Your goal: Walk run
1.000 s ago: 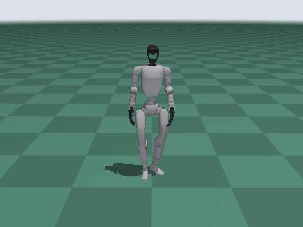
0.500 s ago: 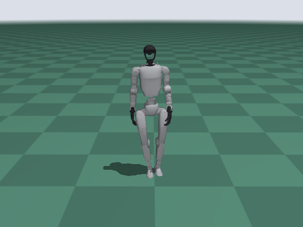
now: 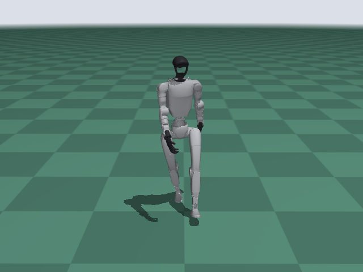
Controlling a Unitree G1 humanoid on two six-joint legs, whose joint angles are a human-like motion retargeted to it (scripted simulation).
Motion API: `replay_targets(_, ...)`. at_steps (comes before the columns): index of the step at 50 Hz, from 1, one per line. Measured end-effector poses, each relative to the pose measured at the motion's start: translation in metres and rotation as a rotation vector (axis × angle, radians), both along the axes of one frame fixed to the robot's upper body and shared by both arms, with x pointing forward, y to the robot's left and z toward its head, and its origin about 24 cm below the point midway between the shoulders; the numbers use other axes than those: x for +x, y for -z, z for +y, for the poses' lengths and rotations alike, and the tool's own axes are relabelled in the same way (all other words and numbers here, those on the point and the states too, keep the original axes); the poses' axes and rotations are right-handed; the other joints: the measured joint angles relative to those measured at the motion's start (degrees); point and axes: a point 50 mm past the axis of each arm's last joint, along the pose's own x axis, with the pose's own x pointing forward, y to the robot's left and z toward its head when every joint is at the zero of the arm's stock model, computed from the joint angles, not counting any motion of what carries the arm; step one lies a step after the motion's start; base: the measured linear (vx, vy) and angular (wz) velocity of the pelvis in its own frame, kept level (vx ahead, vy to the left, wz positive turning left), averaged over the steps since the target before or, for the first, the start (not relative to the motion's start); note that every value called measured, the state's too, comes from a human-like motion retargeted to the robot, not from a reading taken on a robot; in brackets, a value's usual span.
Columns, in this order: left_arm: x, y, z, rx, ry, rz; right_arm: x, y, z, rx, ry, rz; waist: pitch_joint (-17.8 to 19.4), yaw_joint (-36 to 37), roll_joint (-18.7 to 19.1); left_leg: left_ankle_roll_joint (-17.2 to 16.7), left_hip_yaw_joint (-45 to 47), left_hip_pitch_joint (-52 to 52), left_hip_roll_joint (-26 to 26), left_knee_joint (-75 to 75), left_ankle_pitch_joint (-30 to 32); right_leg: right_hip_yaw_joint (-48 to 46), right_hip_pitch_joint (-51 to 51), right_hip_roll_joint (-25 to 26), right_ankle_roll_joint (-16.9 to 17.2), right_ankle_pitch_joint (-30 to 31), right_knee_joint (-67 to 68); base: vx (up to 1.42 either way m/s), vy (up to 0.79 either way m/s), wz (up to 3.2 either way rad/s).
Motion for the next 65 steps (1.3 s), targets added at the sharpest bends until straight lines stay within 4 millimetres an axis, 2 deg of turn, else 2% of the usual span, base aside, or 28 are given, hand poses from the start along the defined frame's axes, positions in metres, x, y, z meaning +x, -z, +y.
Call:
replay_targets(3,-0.011,-0.005,0.001,-0.097,-0.016,0.106,0.027,-0.023,0.007,-0.005,-0.053,-0.114,-0.19,0.36,-0.32,1.01,0.54,-3.33,1.17,2.09,-0.14,-0.22,3.33,-0.74,0.58,-0.7,-0.67,0.86,0.05,-0.16)
replay_targets(6,-0.01,-0.006,0.006,-0.113,0.039,0.125,0.035,-0.033,0.011,-0.013,-0.09,-0.164,-1.47,0.77,-0.9,1.38,-0.31,-5.7,2.48,8.23,0.76,-2.57,5.9,-2.25,3.03,1.1,-0.24,0.86,0.08,-0.05)
replay_targets(9,-0.002,-0.003,0.007,-0.074,0.07,0.084,0.022,-0.024,0.016,0.005,-0.12,-0.133,-3.98,0.96,-0.74,3.82,1.27,-6.87,4.17,16.58,0.13,-3.65,7.59,-2.59,5.29,9.41,1.95,1.3,0.17,-0.11)
replay_targets(12,0.016,0.004,0.0,-0.019,0.048,0.003,-0.014,0.004,0.022,0.034,-0.148,-0.016,-5.77,-0.89,0.35,5.47,-0.66,-3.64,5.82,21.32,-2.33,-7.93,7.36,-2.35,3.96,26.21,8.89,1.12,0.06,-0.08)
replay_targets(15,0.054,0.01,-0.002,0.031,0.08,-0.132,-0.069,0.038,0.017,0.014,-0.107,0.156,-5.43,-1.46,1.62,4.85,-1.87,5.74,7.64,19.64,-7.63,-11.85,2.76,-3.58,2.72,40.21,25.64,1.24,0.07,-0.18)
replay_targets(17,0.093,0.012,-0.002,0.05,0.139,-0.259,-0.105,0.054,0.007,-0.019,-0.06,0.267,-4.23,-2.12,3.09,4.05,-2.11,13.33,8.6,15.01,-8.01,-14.1,-2.63,-4.02,2.68,39.66,38.29,1.21,0.07,-0.06)
replay_targets(19,0.138,0.01,-0.003,0.058,0.214,-0.394,-0.14,0.066,-0.003,-0.045,-0.048,0.375,-3.18,-3.4,3.51,3.83,-1.07,20.35,8.39,8.51,-6.81,-14.66,-10.46,-3.85,4.79,35.63,48.84,0.72,0.01,0.21)
replay_targets(22,0.205,-0.003,-0.006,0.025,0.334,-0.587,-0.193,0.076,-0.018,-0.095,-0.058,0.555,-3.1,-7.61,2.82,3.92,0.46,28.43,6.33,-1.01,-4.74,-15.66,-24.64,-4.63,7.25,31.19,56.77,1.17,0.0,0.92)
replay_targets(25,0.266,-0.027,-0.018,-0.04,0.415,-0.782,-0.237,0.079,-0.03,-0.137,-0.021,0.678,-3.7,-12.26,1.77,5.58,0.14,33.51,2.83,-6.92,-4.15,-17.88,-36.01,-10.44,8.38,26.28,52.89,0.82,0.0,0.93)
replay_targets(29,0.33,-0.069,-0.022,-0.054,0.477,-1.033,-0.287,0.075,-0.042,-0.092,0.059,0.827,-3.76,-19.45,1.11,10.68,-5.68,40.58,-1.7,-9.46,-7.65,-17.19,-46.28,-14.62,9.34,20.64,32.51,1.18,-0.15,1.0)
replay_targets(32,0.36,-0.097,-0.023,-0.06,0.52,-1.167,-0.315,0.07,-0.05,-0.062,0.109,0.922,-3.55,-24.51,0.59,13.72,-12.56,46.98,-4.35,-9.47,-10.11,-11.59,-50.18,-14.93,12.89,18.57,12.95,1.16,-0.26,1.19)
replay_targets(35,0.37,-0.11,-0.026,-0.091,0.496,-1.231,-0.326,0.068,-0.054,-0.064,0.151,0.953,-4.78,-26.99,0.9,12.91,-15.3,51.02,-4.58,-7.83,-7.3,-8.59,-53.43,-15.12,12.31,18.1,7.79,1.13,-0.3,0.57)
replay_targets(37,0.357,-0.1,-0.032,-0.145,0.434,-1.202,-0.329,0.067,-0.054,-0.061,0.165,0.96,-7.06,-26.69,0.86,11.06,-14.29,51.66,-4.82,-5.1,1.49,-11.73,-53.79,-16.71,8.19,16.01,14.36,1.64,-0.48,-0.1)
replay_targets(38,0.345,-0.09,-0.035,-0.172,0.399,-1.168,-0.33,0.067,-0.054,-0.061,0.175,0.96,-7.82,-26.8,0.65,11.09,-12.63,52.33,-5.02,-3.17,8.1,-17.8,-52.1,-19.49,7.06,16.82,16.62,1.67,-0.39,-0.06)
replay_targets(39,0.328,-0.077,-0.039,-0.195,0.373,-1.115,-0.33,0.067,-0.054,-0.061,0.189,0.954,-7.96,-26.42,0.12,12.42,-8.77,52.97,-5.0,-0.27,15.68,-15.05,-50.99,-19.96,7.55,17.54,19.29,1.66,-0.33,-0.06)
replay_targets(40,0.308,-0.063,-0.042,-0.217,0.35,-1.054,-0.33,0.067,-0.055,-0.06,0.205,0.945,-7.8,-25.79,-0.57,14.41,-3.82,53.6,-4.88,3.13,23.75,-7.89,-50.16,-19.27,8.84,18.23,22.15,1.51,-0.27,-0.31)
replay_targets(42,0.268,-0.037,-0.048,-0.189,0.321,-0.939,-0.318,0.069,-0.054,-0.059,0.215,0.9,-7.24,-22.76,-2.46,17.37,6.81,51.32,-3.21,14.93,29.49,-5.32,-45.21,-19.86,8.75,15.14,25.16,1.43,-0.31,-0.93)
replay_targets(45,0.198,-0.004,-0.042,-0.086,0.33,-0.725,-0.293,0.075,-0.044,-0.081,0.171,0.842,-6.58,-18.73,-5.24,17.89,15.31,46.22,-0.06,31.89,20.68,-4.6,-34.13,-19.04,8.21,9.67,23.95,1.6,-0.33,-0.72)
replay_targets(47,0.153,0.008,-0.034,-0.027,0.347,-0.581,-0.263,0.079,-0.03,-0.088,0.142,0.766,-6.59,-17.26,-5.56,13.85,12.42,36.53,-0.88,38.66,15.67,-6.11,-27.66,-18.7,7.87,9.63,19.04,1.48,-0.15,0.01)
replay_targets(50,0.104,0.013,-0.02,-0.021,0.302,-0.389,-0.202,0.079,-0.015,-0.045,0.074,0.597,-4.88,-13.59,-4.62,9.13,8.5,24.3,-2.6,38.43,7.71,-8.46,-17.75,-13.54,5.54,9.47,10.14,1.18,-0.22,-0.18)
replay_targets(53,0.07,0.01,0.002,-0.023,0.13,-0.223,-0.133,0.066,-0.006,-0.005,0.006,0.403,-2.51,-9.5,-4.49,7.98,11.85,15.67,0.46,27.66,3.46,-9.7,-10.21,-8.86,3.58,7.71,4.17,1.15,-0.29,-0.26)
replay_targets(55,0.055,0.005,0.018,0.012,0.015,-0.169,-0.086,0.049,-0.003,0.003,-0.04,0.264,-1.25,-5.81,-3.67,4.88,10.53,9.59,1.0,18.29,2.4,-9.59,-5.88,-5.67,3.18,5.87,1.38,1.13,-0.29,-0.6)
replay_targets(58,0.041,-0.002,0.041,0.108,-0.037,-0.14,-0.028,0.019,-0.007,-0.002,-0.103,0.095,0.03,-0.1,-2.36,0.7,-0.1,2.37,-0.23,2.9,1.38,-9.53,0.95,-2.57,3.62,3.59,-1.56,1.2,-0.17,-0.67)
replay_targets(59,0.036,-0.004,0.045,0.134,-0.044,-0.129,-0.014,0.01,-0.008,-0.006,-0.131,0.059,-0.13,0.99,-2.38,0.68,-2.57,0.64,-0.06,-1.02,1.06,-9.45,2.72,-2.48,4.09,3.48,-1.73,1.25,-0.07,-0.58)
replay_targets(60,0.03,-0.006,0.048,0.157,-0.05,-0.116,-0.003,0.002,-0.009,-0.01,-0.161,0.028,-0.5,1.75,-2.54,1.35,-4.12,-0.89,0.26,-4.45,0.81,-9.17,4.23,-2.61,4.62,3.65,-1.62,1.28,-0.05,-0.7)
replay_targets(62,0.015,-0.008,0.047,0.17,-0.082,-0.077,0.003,-0.002,-0.003,-0.021,-0.224,0.022,-1.79,2.73,-2.02,0.62,-3.28,-1.6,1.73,-4.5,2.52,-8.72,7.46,-2.59,6.03,7.5,0.43,1.52,0.03,-0.57)
replay_targets(63,0.009,-0.008,0.044,0.17,-0.102,-0.063,0.0,0.0,0.0,-0.028,-0.243,0.031,-2.67,1.77,-1.65,2.08,-3.25,-1.56,1.76,-1.14,2.85,-9.0,8.58,-2.6,6.86,11.25,2.04,2.06,0.14,-0.06)
replay_targets(65,0.003,-0.007,0.036,0.163,-0.138,-0.046,-0.016,0.011,0.006,-0.037,-0.266,0.066,-5.28,0.36,-0.46,5.09,-2.6,-3.47,2.1,8.27,2.68,-9.7,8.89,-2.12,6.77,24.35,6.63,1.91,0.14,-0.07)
